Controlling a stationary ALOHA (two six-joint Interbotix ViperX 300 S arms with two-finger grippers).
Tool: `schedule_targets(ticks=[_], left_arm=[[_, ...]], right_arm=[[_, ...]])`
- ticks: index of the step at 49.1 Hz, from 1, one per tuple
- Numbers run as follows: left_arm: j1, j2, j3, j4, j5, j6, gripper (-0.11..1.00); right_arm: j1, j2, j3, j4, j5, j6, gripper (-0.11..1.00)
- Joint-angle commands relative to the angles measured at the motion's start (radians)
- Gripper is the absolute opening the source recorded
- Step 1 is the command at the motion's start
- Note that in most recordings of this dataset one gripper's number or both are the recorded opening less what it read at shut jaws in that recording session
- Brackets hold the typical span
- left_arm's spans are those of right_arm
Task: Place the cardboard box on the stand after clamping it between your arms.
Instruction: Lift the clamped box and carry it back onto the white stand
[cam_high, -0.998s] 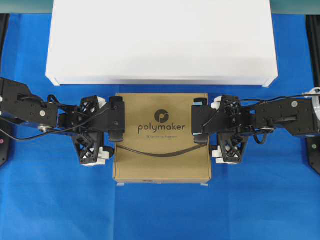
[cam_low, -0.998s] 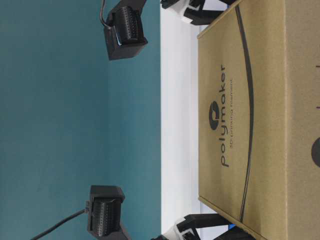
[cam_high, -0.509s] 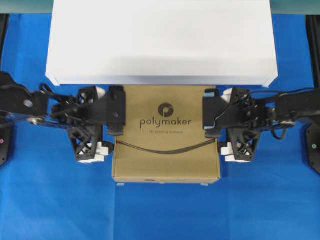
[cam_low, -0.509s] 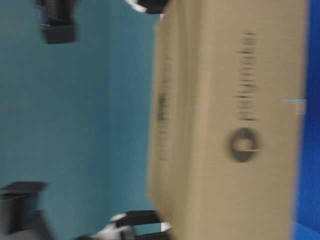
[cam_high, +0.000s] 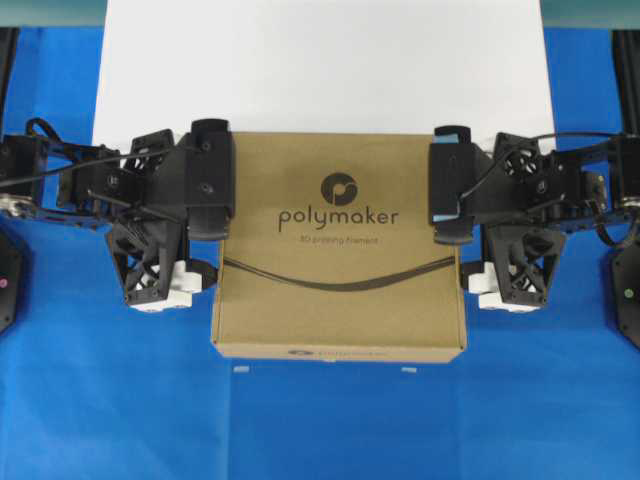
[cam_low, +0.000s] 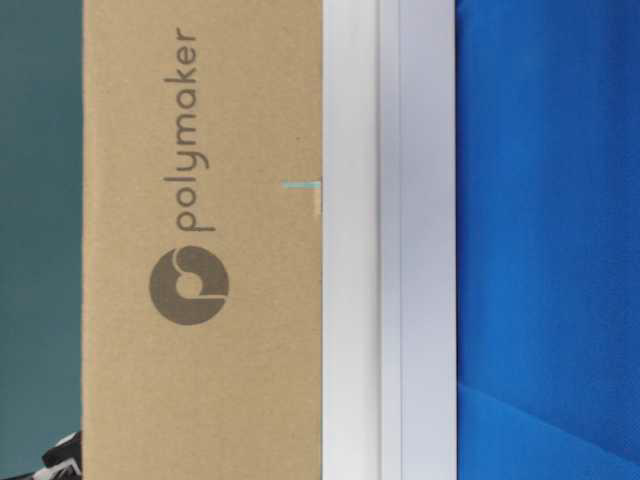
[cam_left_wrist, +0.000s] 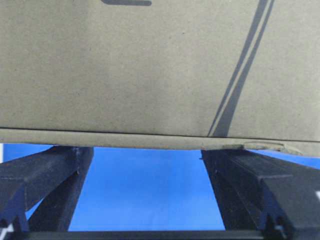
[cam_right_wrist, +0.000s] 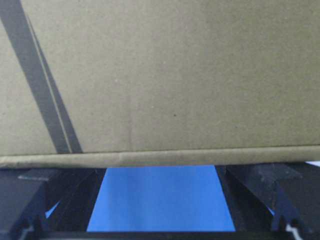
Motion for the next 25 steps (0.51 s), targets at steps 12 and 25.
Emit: schedule_targets(ticks=[12,25], left_arm=[[0.044,0.006,-0.107,0.002,-0.043,-0.006,0.85],[0.094,0.043,-0.147,0.002,-0.041,-0.002,0.85]], right_arm=[[-0.021,0.023,-0.087,0.015,-0.098,-0.015,0.98],[-0.069,0.058,-0.121,0.028,-0.123,-0.100,0.98]])
